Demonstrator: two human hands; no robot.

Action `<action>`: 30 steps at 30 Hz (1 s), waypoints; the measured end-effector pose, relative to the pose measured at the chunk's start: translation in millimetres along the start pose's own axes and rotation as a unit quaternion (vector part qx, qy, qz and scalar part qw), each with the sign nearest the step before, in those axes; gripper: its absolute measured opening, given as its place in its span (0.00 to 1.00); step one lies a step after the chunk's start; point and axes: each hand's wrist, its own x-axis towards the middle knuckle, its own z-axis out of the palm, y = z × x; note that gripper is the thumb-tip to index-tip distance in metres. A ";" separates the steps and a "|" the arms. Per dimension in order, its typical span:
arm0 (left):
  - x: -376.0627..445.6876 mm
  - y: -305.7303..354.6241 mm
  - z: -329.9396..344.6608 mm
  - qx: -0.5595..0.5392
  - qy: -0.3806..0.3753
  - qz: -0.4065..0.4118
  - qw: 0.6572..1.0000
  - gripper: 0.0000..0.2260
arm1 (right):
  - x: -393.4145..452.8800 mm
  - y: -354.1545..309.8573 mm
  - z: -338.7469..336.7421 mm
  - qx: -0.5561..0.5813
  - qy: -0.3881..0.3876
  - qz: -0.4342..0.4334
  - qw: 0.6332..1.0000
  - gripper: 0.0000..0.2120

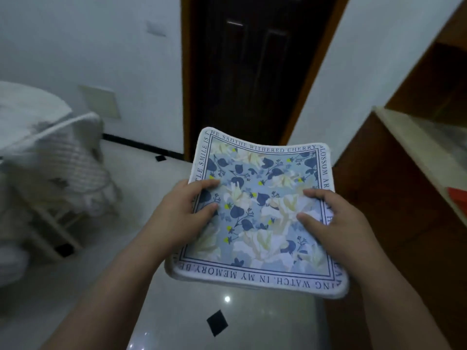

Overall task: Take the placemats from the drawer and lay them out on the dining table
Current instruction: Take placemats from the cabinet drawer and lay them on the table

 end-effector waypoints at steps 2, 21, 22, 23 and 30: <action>5.8 -34.0 -43.8 0.016 0.037 -0.029 0.999 0.21 | 30.3 -38.6 47.1 -0.005 -0.039 -0.034 0.999 0.21; 39.4 -201.7 -264.6 0.069 0.319 -0.265 0.907 0.21 | 229.0 -283.9 362.9 0.033 -0.324 -0.266 0.907 0.23; 46.1 -204.0 -268.3 0.068 0.336 -0.274 0.898 0.21 | 242.6 -294.2 373.8 0.034 -0.336 -0.281 0.898 0.23; 52.4 -206.2 -271.7 0.066 0.355 -0.283 0.888 0.20 | 255.6 -305.4 384.1 0.033 -0.348 -0.297 0.889 0.23; 74.7 -231.0 -287.9 0.071 0.471 -0.333 0.814 0.20 | 306.8 -390.8 454.8 0.013 -0.425 -0.399 0.812 0.22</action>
